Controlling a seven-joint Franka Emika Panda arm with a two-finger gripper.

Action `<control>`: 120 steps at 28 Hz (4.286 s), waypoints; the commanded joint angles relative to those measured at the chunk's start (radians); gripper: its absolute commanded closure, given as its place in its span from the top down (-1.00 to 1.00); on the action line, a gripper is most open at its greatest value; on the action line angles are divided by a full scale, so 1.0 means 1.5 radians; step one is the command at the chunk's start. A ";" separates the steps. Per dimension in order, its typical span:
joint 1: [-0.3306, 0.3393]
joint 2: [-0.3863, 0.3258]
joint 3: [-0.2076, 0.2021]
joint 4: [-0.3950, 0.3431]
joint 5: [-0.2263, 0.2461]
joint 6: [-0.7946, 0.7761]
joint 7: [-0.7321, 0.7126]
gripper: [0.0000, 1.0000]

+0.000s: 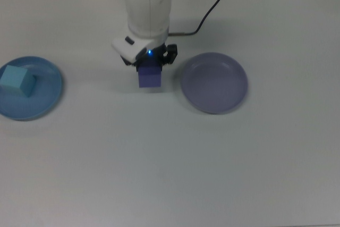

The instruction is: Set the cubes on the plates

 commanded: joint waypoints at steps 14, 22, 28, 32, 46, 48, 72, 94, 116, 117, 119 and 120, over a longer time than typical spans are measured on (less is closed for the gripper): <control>0.061 0.052 0.108 0.038 -0.091 0.015 0.198 -0.49; 0.082 0.059 0.108 0.042 -0.093 0.041 0.207 1.00; 0.080 0.016 0.109 0.043 -0.083 0.026 0.209 1.00; 0.065 -0.030 0.103 0.052 -0.081 -0.035 0.210 1.00; -0.033 -0.192 0.029 0.120 -0.019 -0.287 0.111 1.00; -0.033 -0.208 -0.005 0.120 0.009 -0.292 0.059 1.00; -0.032 -0.182 -0.037 0.120 0.057 -0.245 -0.006 1.00; -0.032 -0.182 -0.041 0.120 0.057 -0.250 -0.008 1.00; -0.029 -0.181 -0.039 0.120 0.057 -0.251 -0.006 1.00; -0.029 -0.181 -0.039 0.119 0.057 -0.251 -0.006 1.00; -0.029 -0.181 -0.038 0.119 0.057 -0.251 -0.005 1.00; -0.029 -0.181 -0.038 0.120 0.057 -0.251 -0.005 1.00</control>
